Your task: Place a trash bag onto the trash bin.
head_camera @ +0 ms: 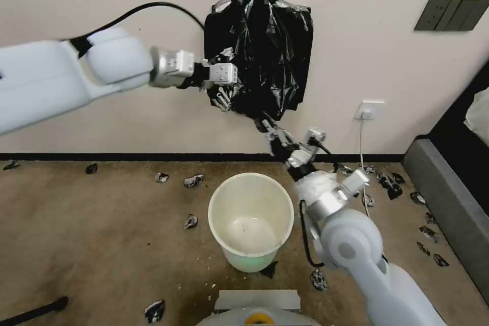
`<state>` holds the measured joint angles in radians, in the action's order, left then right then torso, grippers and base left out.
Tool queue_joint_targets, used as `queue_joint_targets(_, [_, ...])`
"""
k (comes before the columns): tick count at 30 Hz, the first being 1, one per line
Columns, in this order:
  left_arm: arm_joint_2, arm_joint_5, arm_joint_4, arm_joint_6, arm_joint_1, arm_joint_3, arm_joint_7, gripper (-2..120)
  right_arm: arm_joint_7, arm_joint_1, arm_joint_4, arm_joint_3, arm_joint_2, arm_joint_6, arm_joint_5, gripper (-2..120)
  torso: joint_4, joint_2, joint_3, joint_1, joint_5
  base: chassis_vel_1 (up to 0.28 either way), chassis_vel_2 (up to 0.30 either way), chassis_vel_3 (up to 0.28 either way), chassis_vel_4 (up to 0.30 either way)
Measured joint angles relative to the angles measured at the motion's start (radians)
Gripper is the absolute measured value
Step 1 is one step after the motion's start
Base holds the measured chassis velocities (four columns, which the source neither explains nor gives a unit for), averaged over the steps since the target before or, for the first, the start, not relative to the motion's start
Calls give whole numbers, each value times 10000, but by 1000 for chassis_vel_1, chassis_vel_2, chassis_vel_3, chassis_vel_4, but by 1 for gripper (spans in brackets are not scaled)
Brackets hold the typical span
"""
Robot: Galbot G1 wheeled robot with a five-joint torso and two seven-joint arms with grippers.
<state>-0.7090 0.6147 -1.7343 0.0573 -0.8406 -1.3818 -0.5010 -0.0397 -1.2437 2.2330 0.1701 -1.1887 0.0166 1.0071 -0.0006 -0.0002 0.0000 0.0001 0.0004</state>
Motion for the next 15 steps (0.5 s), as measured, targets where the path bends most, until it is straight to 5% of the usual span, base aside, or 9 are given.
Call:
queue_joint_targets(8, [-197,-402,-22,509,-227,-175,-339,95,79,70,-38,-27,-6,-25,4,0,6,1,0,0,-6,0,0,0,0])
queue_joint_targets(15, [148,-395,-251,1070,-11,-203,-205,66,38,310,-46,-37,55,-30,39,0,7,0,0,-1,-5,0,0,0,0])
